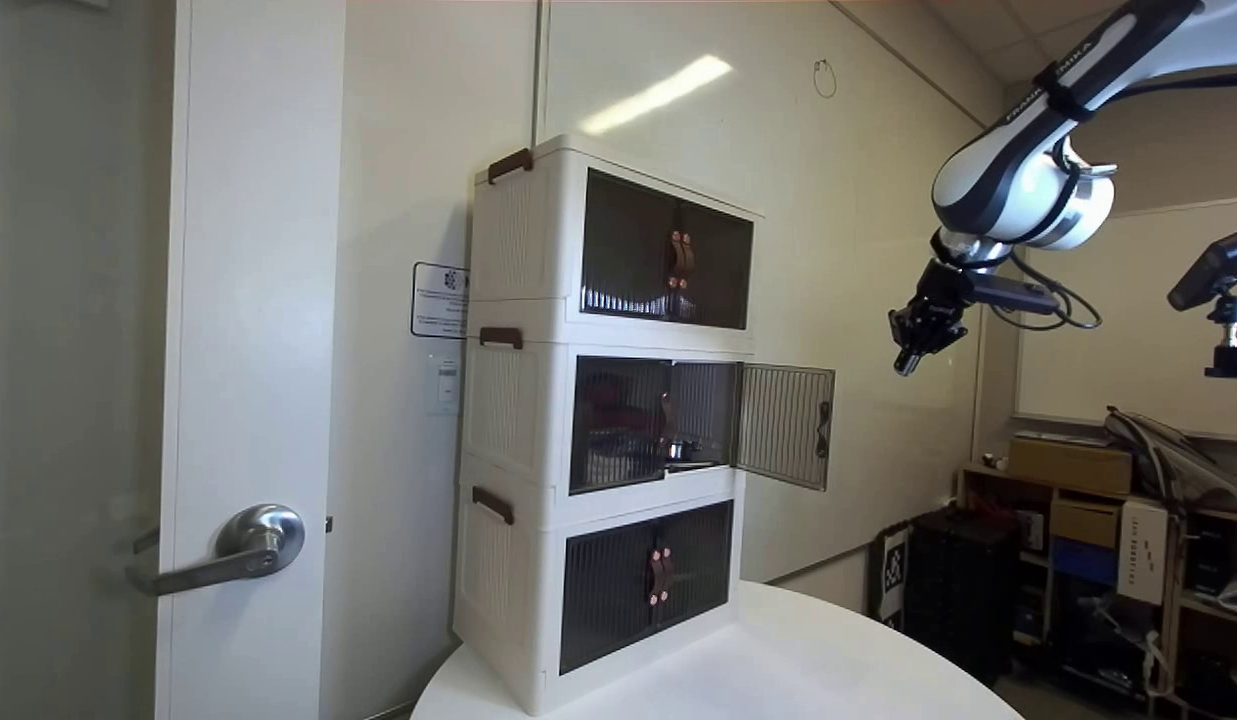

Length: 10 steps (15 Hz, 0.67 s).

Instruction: Close the open cabinet doors

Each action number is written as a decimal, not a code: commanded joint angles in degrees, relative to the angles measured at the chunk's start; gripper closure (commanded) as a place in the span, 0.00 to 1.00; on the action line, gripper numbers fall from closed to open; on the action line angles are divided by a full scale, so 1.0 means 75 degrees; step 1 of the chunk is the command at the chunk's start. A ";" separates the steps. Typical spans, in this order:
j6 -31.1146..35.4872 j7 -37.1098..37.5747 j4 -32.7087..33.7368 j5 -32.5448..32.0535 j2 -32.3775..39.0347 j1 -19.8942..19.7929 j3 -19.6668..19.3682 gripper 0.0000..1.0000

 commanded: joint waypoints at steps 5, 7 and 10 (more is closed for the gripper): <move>0.0352 0.0593 0.0561 -0.1983 0.0537 -0.0565 0.0096 1.00; 0.0867 0.1007 0.0552 -0.2681 0.0698 -0.0644 0.0100 1.00; 0.1555 0.2320 0.0654 -0.4341 0.1012 -0.0692 -0.0018 1.00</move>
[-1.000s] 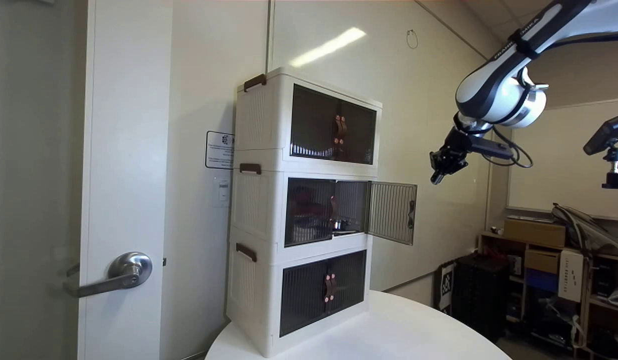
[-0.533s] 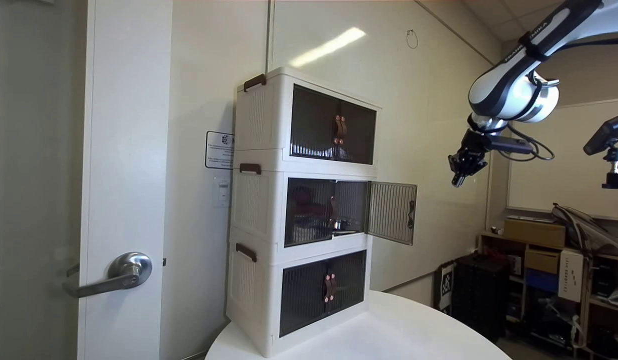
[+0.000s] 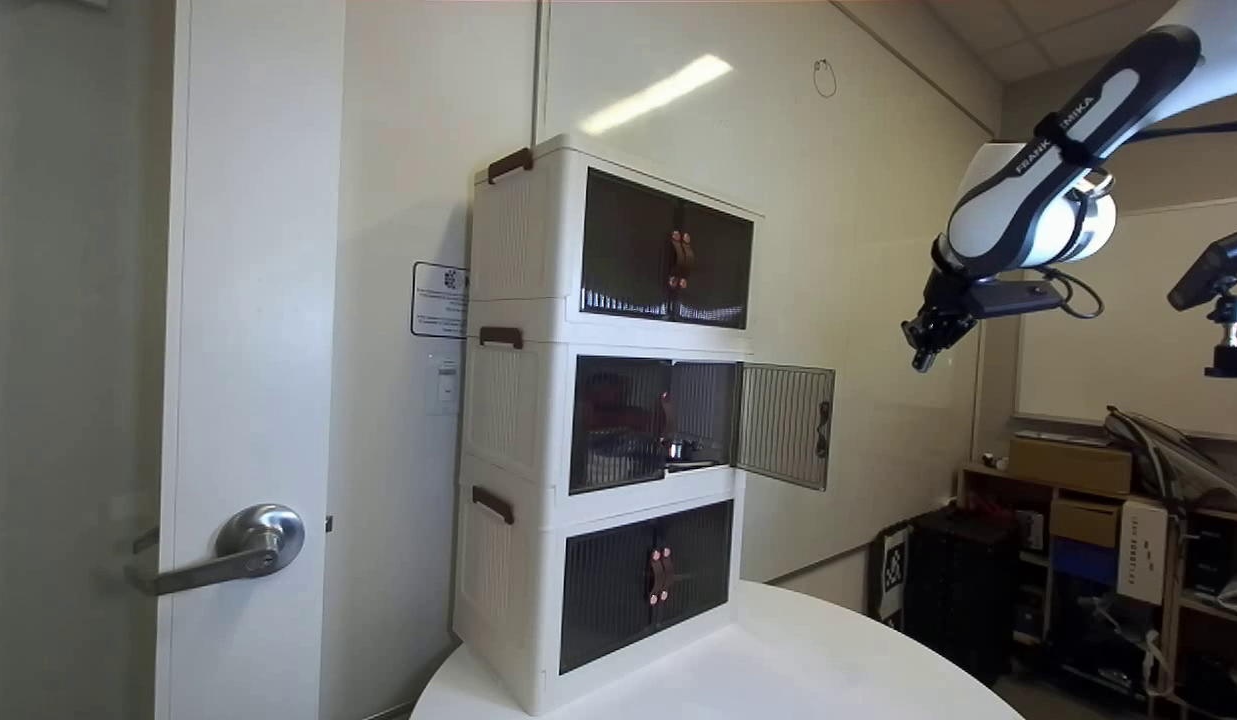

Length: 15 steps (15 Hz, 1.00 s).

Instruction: Close the open cabinet doors

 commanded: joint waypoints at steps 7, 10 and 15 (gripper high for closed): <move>0.0660 0.5029 0.0953 -0.5517 0.0916 0.0111 -0.0241 1.00; 0.0574 0.6240 0.1129 -0.6360 0.1117 0.0310 -0.0134 1.00; 0.0583 0.7401 0.1329 -0.7071 0.1544 0.0666 -0.0042 1.00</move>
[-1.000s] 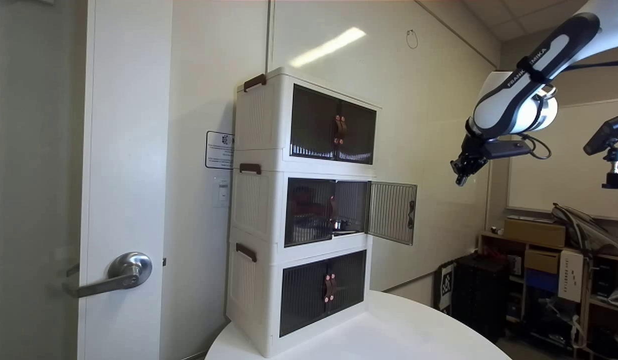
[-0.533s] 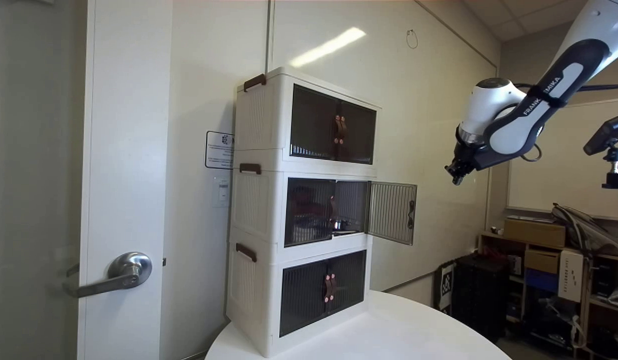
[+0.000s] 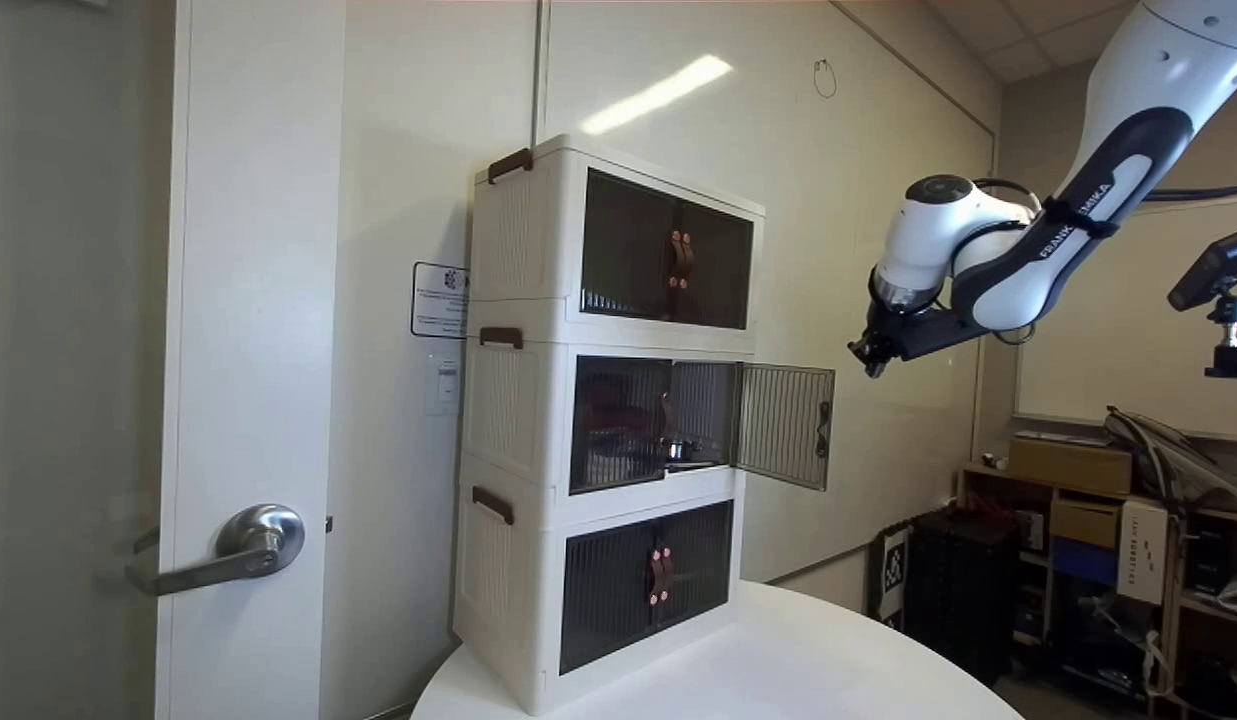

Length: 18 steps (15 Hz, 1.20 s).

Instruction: Close the open cabinet doors

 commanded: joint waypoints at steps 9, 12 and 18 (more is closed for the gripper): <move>0.0404 0.0751 0.0527 -0.0304 0.0895 0.0390 0.0185 1.00; 0.0783 0.0479 0.0502 -0.0132 0.0953 0.0371 0.0421 1.00; 0.1350 -0.0809 0.0413 0.0299 0.1012 0.0332 0.1173 1.00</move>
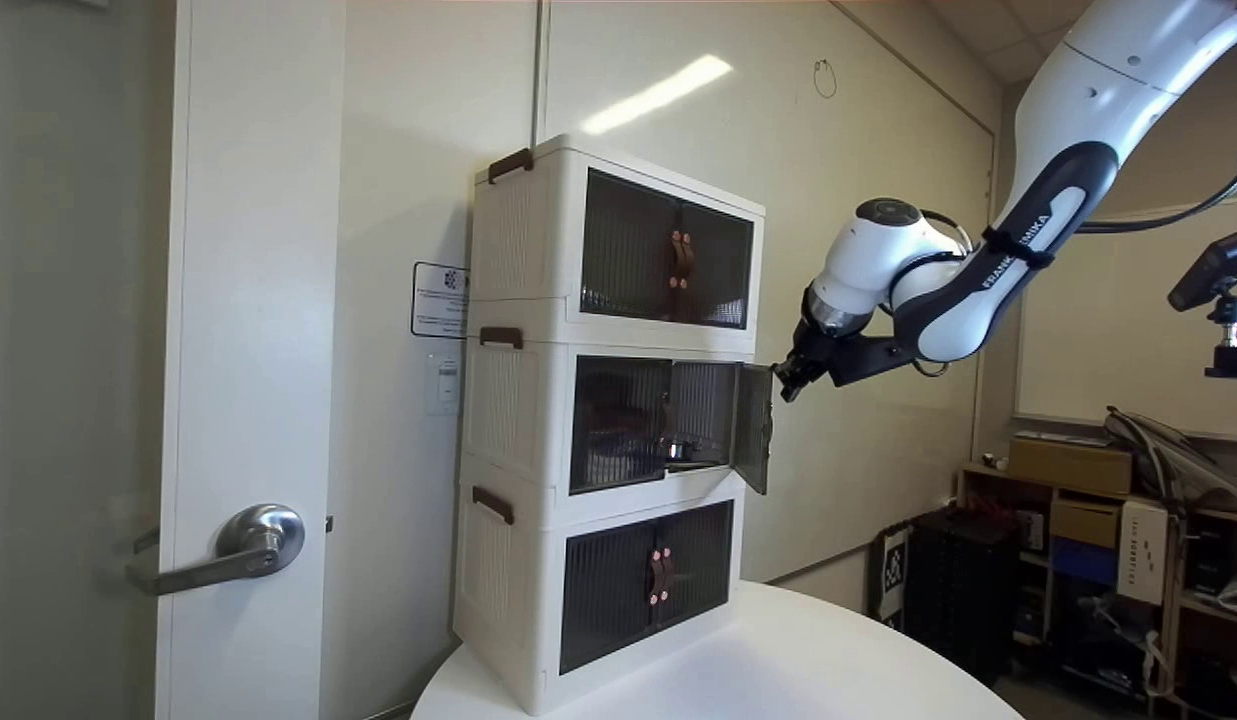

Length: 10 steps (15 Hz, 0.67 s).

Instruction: Close the open cabinet doors

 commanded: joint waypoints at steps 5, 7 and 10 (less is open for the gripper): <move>0.0203 -0.1180 0.0335 -0.0240 0.0159 0.0043 0.0449 1.00; 0.0125 -0.1158 0.0476 -0.0426 0.0164 0.0080 0.0432 1.00; 0.0168 -0.1071 0.0702 -0.0736 0.0220 0.0079 0.0413 1.00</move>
